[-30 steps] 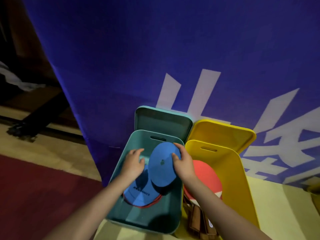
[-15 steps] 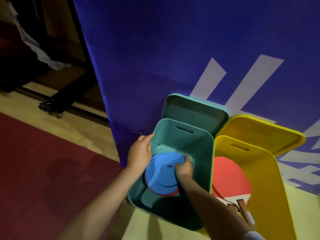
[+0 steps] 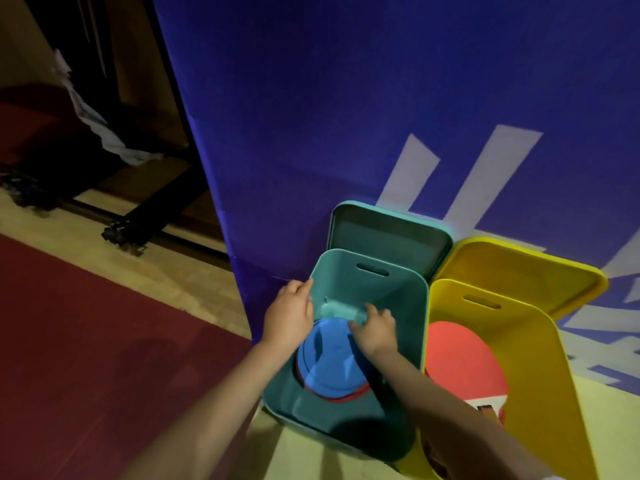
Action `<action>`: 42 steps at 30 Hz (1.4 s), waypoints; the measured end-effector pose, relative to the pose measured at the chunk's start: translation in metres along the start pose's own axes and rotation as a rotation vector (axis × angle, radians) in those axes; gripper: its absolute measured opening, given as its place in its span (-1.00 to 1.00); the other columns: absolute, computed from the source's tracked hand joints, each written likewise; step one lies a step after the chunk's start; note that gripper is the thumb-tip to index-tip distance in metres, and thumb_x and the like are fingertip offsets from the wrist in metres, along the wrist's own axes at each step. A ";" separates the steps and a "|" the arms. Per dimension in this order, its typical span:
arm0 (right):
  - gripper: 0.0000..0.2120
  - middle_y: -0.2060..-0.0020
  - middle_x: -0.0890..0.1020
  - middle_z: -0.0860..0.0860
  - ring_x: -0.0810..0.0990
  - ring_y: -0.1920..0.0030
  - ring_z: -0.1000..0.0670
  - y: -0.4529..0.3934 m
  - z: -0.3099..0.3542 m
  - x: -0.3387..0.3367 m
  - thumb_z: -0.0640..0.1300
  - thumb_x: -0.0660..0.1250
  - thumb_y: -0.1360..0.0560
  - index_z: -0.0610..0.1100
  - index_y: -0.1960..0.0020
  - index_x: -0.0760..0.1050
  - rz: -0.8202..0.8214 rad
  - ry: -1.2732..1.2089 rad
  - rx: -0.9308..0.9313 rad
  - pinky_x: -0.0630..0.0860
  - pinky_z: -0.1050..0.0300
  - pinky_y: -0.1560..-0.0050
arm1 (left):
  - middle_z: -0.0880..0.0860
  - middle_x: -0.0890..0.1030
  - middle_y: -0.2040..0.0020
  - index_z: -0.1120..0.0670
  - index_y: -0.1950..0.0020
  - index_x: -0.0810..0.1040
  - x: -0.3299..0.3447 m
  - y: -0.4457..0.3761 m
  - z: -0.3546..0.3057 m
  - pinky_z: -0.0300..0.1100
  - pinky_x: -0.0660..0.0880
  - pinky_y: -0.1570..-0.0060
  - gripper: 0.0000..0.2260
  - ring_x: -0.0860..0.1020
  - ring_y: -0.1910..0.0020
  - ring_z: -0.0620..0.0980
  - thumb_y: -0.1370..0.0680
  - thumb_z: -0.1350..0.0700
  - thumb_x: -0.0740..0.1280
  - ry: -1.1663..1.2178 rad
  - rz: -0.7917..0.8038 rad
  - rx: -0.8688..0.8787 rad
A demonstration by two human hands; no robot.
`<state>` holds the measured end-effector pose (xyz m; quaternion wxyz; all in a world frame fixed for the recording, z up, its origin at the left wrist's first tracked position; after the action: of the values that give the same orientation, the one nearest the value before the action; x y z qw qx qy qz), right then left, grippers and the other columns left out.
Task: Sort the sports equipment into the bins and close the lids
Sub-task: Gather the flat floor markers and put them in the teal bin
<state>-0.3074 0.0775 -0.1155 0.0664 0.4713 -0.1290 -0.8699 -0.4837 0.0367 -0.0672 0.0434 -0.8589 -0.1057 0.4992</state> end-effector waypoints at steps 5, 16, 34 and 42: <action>-0.61 0.01 0.48 -0.07 0.49 0.00 -0.02 0.040 -0.005 -0.076 -0.10 0.37 -0.49 -0.11 -0.31 0.46 -0.179 -0.235 -0.299 0.36 0.22 -0.08 | 0.17 0.52 -0.16 0.17 -0.25 0.55 -0.009 0.006 -0.018 0.08 0.52 -0.04 -0.68 0.48 -0.14 0.21 -0.51 0.14 0.32 -0.114 -0.071 0.052; -0.80 0.13 0.57 -0.05 0.52 0.12 0.08 0.147 -0.186 -0.189 -0.23 0.32 -0.53 -0.07 -0.12 0.54 -0.570 -0.684 -0.140 0.41 0.44 0.15 | 0.04 0.53 -0.14 0.01 -0.20 0.57 0.043 0.077 -0.248 -0.10 0.41 -0.18 -0.73 0.50 -0.15 0.03 -0.54 0.09 0.22 0.342 0.149 0.355; -0.71 0.28 0.53 0.00 0.51 0.25 0.01 0.312 -0.663 -0.269 -0.19 0.25 -0.54 -0.14 -0.25 0.49 -0.507 -0.521 0.464 0.39 0.13 0.25 | -0.01 0.51 -0.19 0.01 -0.27 0.51 0.335 0.311 -0.573 -0.19 0.47 -0.08 -0.72 0.55 -0.06 -0.04 -0.58 0.13 0.19 0.252 0.743 0.323; -0.57 -0.15 0.51 -0.33 0.48 -0.15 -0.31 0.350 -0.843 -0.330 -0.10 0.30 -0.51 -0.28 -0.31 0.41 -0.566 -0.264 0.835 0.40 -0.11 -0.14 | 0.05 0.36 -0.35 0.02 -0.42 0.34 0.439 0.389 -0.670 -0.08 0.40 -0.20 -0.52 0.31 -0.36 0.06 -0.54 -0.14 0.23 0.011 0.857 0.195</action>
<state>0.5765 -0.3157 -0.1909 -0.3817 0.3603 -0.3399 -0.7804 0.3615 -0.2229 -0.1765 -0.0860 -0.8197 0.3079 0.4754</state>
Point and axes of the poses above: each hand's wrist, its own y-axis away from the middle knuckle, its own x-axis out of the palm, z = x × y, the point moved 2 cm from there along -y, towards the middle knuckle
